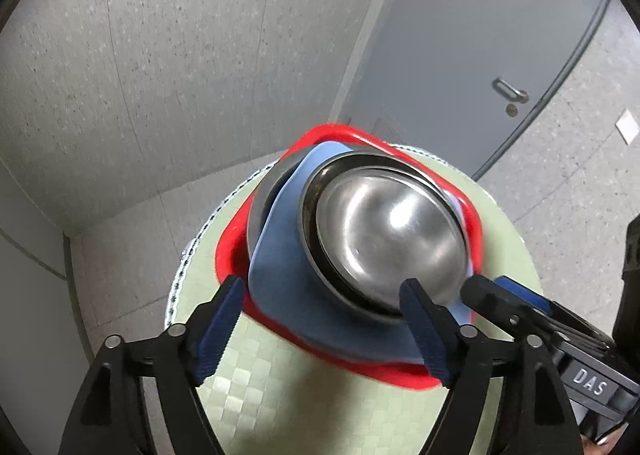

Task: Organize plates and bowls
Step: 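Open both grippers and pull them back from the red basin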

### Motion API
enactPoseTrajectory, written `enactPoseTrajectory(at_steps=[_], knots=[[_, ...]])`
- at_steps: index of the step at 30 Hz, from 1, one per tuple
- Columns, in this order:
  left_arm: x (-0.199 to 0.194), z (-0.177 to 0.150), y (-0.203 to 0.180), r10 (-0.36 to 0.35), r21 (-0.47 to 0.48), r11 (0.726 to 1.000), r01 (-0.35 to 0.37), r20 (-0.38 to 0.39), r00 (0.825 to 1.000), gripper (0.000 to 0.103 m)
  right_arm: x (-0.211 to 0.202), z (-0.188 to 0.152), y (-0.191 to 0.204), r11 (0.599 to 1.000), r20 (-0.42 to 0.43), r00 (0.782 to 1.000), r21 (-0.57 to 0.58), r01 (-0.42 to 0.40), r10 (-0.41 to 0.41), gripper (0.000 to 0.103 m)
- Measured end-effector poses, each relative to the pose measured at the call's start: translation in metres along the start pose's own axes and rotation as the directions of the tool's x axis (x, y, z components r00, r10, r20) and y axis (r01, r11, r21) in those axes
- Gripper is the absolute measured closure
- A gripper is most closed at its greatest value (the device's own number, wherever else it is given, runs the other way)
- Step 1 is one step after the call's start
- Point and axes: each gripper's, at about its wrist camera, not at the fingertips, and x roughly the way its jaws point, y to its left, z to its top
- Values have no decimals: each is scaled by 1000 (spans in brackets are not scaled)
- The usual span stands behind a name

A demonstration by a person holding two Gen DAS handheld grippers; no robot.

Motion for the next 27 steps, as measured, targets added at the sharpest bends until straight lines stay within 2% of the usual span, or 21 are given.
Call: enactPoseTrajectory(at_steps=[5,8,12,15,18,23,27], knots=[[-43,-30,-12,40,69,996,-48,113,993,12,-46,-33,16,999,99,994,-13,48,-47,24],[-75,-56,-23,51,101,992,-71,189,981,6,-77,-55,24,997,162,984,-19,81,-76,17],[-114,-91,-40,50,124,989,-85,258,965,2,-121,-87,30,993,239,965,-35,117,-105,15],[-147,-127,-52,53,147,983,-105,320,946,1,-154,-114,30,991,287,951,-37,131,-115,15],[-182,-169,-68,39,174,979,-109,364,931,1,-181,-139,32,987,324,937,-46,153,-130,13],[-241,-251,-96,32,178,976,-126,453,891,1,-241,-203,25,980,390,908,-60,192,-154,8],[-294,-341,-124,17,173,977,-122,508,861,1,-297,-264,14,968,447,876,-80,238,-178,5]])
